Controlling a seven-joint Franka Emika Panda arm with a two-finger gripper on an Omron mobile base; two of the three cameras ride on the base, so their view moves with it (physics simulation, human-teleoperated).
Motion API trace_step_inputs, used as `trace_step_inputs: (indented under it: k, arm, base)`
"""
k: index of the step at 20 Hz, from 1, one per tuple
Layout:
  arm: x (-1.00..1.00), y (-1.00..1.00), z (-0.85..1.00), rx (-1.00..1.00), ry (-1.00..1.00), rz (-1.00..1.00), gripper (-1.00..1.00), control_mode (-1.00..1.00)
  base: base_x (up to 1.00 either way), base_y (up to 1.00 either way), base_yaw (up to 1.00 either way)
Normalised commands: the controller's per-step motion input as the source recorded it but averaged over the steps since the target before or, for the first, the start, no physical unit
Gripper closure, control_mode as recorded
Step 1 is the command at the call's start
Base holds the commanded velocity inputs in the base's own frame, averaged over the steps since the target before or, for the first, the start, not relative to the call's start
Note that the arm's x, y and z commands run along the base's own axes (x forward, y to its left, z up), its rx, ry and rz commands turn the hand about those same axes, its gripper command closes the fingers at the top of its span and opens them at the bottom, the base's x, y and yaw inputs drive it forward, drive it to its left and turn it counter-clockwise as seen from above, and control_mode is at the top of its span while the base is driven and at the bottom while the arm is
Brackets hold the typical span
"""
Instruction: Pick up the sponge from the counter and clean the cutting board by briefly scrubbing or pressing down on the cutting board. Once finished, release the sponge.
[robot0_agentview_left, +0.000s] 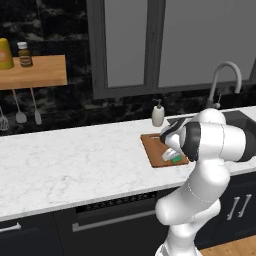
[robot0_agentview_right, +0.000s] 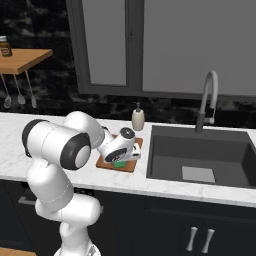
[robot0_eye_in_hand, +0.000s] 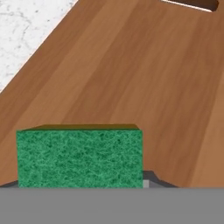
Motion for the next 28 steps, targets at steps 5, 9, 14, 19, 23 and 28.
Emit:
trace_step_inputs:
  k: [5, 9, 14, 19, 23, 28]
  arm:
    - [-0.25, -0.29, -0.45, 0.0, -0.05, 0.0, 1.0, -1.0]
    - [-0.27, -0.36, -0.33, 0.0, -0.07, 0.0, 1.0, -1.0]
    - [-0.2, -0.47, -0.01, 0.0, -0.07, 0.0, 1.0, -1.0]
    - [0.08, -0.2, -0.01, 0.0, -0.02, 0.0, 1.0, -1.0]
    - [0.4, 0.1, 0.0, 0.0, 0.0, 0.0, 1.0, -1.0]
    - [0.37, 0.03, 0.0, 0.0, 0.0, 0.0, 1.0, -1.0]
  base:
    - [0.0, 0.0, 0.0]
    - [0.0, 0.0, 0.0]
    - [0.0, 0.0, 0.0]
    - [0.0, 0.0, 0.0]
    - [0.0, 0.0, 0.0]
    - [0.0, 0.0, 0.0]
